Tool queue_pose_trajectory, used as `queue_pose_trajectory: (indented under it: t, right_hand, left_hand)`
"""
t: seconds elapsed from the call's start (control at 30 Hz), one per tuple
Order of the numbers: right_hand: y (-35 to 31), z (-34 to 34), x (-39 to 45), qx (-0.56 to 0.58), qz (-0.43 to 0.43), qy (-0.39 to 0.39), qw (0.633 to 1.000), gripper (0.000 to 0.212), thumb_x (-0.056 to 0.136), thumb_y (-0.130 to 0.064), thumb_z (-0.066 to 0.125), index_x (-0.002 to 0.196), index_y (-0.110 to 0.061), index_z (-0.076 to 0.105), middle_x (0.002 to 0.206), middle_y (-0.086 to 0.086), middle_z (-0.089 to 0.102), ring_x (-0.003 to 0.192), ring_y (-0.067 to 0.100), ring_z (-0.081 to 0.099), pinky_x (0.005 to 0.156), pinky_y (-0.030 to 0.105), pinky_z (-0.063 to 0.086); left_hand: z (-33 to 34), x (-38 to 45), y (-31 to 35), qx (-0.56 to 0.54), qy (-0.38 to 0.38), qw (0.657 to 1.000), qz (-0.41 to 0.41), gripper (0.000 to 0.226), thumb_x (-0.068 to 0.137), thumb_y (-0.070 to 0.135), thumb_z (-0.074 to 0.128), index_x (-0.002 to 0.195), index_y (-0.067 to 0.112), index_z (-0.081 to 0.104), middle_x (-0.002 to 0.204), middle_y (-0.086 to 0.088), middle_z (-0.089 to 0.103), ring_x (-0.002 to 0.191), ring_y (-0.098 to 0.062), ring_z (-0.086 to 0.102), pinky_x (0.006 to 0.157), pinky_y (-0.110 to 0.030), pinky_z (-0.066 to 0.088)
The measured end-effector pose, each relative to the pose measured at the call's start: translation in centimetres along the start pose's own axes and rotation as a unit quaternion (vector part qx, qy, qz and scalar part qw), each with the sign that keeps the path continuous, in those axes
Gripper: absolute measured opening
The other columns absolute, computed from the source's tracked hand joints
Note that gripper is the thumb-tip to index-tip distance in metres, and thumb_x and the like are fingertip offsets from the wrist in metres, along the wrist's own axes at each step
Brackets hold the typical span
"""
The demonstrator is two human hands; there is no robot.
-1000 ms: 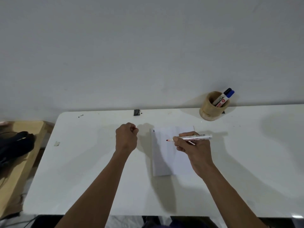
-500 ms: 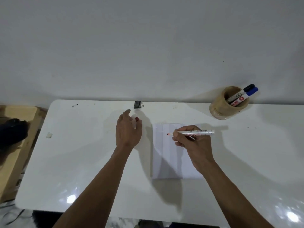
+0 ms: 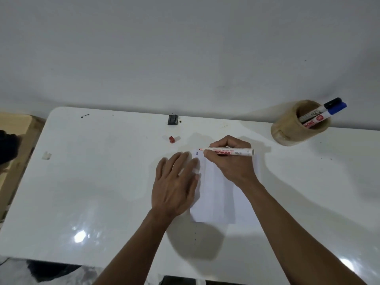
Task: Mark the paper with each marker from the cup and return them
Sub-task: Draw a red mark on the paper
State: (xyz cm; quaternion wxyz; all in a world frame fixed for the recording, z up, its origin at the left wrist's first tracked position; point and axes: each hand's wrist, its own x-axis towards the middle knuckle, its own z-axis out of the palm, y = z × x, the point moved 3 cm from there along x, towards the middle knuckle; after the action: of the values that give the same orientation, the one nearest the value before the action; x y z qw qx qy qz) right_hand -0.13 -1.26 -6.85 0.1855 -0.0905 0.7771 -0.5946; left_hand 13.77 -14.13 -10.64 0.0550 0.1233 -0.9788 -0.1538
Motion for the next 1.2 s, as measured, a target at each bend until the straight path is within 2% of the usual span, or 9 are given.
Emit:
queue_pose_trajectory:
  t: [0.2, 0.37, 0.5, 0.63, 0.77, 0.93, 1.0, 1.2]
  right_hand:
    - [1.6, 0.3, 0.5, -0.048, -0.018, -0.009, 0.999, 0.021, 0.072, -0.007, 0.088, 0.069, -0.002, 0.068, 0.069, 0.004, 0.073, 0.056, 0.007, 0.062, 0.050, 0.023, 0.050]
    - [1.8, 0.5, 0.7, -0.052, -0.031, -0.008, 0.998, 0.021, 0.073, -0.008, 0.087, 0.068, -0.003, 0.068, 0.068, 0.005, 0.073, 0.056, 0.018, 0.064, 0.050, 0.024, 0.050]
    - [1.8, 0.5, 0.6, -0.056, -0.037, -0.006, 0.998, 0.021, 0.074, -0.008, 0.088, 0.069, -0.003, 0.068, 0.068, 0.003, 0.073, 0.054, 0.006, 0.061, 0.049, 0.019, 0.049]
    - [1.9, 0.6, 0.6, -0.048, -0.038, -0.002, 0.998, 0.022, 0.074, -0.008, 0.088, 0.067, -0.005, 0.067, 0.069, 0.004, 0.073, 0.056, 0.016, 0.065, 0.050, 0.020, 0.050]
    - [2.0, 0.7, 0.7, -0.047, -0.032, 0.003, 0.998, 0.022, 0.075, -0.009, 0.087, 0.068, -0.004, 0.067, 0.070, 0.007, 0.074, 0.061, 0.026, 0.068, 0.052, 0.029, 0.054]
    - [1.9, 0.7, 0.7, -0.078, -0.043, -0.007, 0.996, 0.023, 0.074, -0.013, 0.089, 0.069, -0.004, 0.068, 0.067, 0.001, 0.073, 0.056, 0.014, 0.065, 0.050, 0.021, 0.050]
    - [2.0, 0.7, 0.8, -0.084, -0.040, -0.009, 0.996, 0.023, 0.074, -0.014, 0.089, 0.068, -0.005, 0.068, 0.067, 0.000, 0.073, 0.055, 0.011, 0.063, 0.050, 0.021, 0.050]
    - [1.9, 0.7, 0.9, -0.098, -0.033, -0.007, 0.995, 0.024, 0.073, -0.016, 0.090, 0.068, -0.006, 0.068, 0.067, -0.002, 0.073, 0.058, 0.016, 0.066, 0.050, 0.025, 0.052]
  left_hand:
    - [0.4, 0.2, -0.2, 0.011, 0.006, 1.000, -0.004, 0.047, 0.097, 0.044, 0.049, 0.139, 0.025, 0.056, 0.148, -0.007, 0.054, 0.139, -0.029, 0.047, 0.114, -0.053, 0.034]
    - [0.5, 0.3, -0.2, 0.016, 0.020, 1.000, -0.001, 0.046, 0.096, 0.044, 0.050, 0.136, 0.024, 0.059, 0.147, -0.008, 0.055, 0.137, -0.029, 0.048, 0.113, -0.052, 0.035]
    - [0.5, 0.3, -0.2, 0.020, 0.027, 0.999, 0.003, 0.047, 0.096, 0.045, 0.049, 0.136, 0.024, 0.059, 0.145, -0.008, 0.057, 0.136, -0.030, 0.049, 0.113, -0.052, 0.036]
    - [0.4, 0.3, -0.1, 0.022, 0.039, 0.999, 0.003, 0.046, 0.096, 0.045, 0.049, 0.135, 0.023, 0.060, 0.145, -0.008, 0.057, 0.135, -0.030, 0.050, 0.112, -0.052, 0.037]
    - [0.3, 0.3, 0.0, 0.023, 0.046, 0.999, 0.004, 0.046, 0.096, 0.045, 0.048, 0.134, 0.023, 0.061, 0.144, -0.008, 0.058, 0.135, -0.030, 0.050, 0.112, -0.051, 0.038]
    - [0.4, 0.3, -0.1, 0.024, 0.044, 0.999, 0.003, 0.047, 0.096, 0.047, 0.046, 0.135, 0.024, 0.060, 0.144, -0.009, 0.058, 0.135, -0.030, 0.051, 0.112, -0.052, 0.038]
    - [0.5, 0.3, -0.2, 0.027, 0.041, 0.999, 0.002, 0.048, 0.096, 0.048, 0.046, 0.136, 0.024, 0.059, 0.145, -0.008, 0.057, 0.135, -0.030, 0.051, 0.112, -0.052, 0.038]
    - [0.5, 0.3, -0.2, 0.026, 0.048, 0.999, 0.004, 0.047, 0.096, 0.047, 0.047, 0.135, 0.024, 0.060, 0.144, -0.008, 0.058, 0.135, -0.030, 0.051, 0.112, -0.052, 0.038]
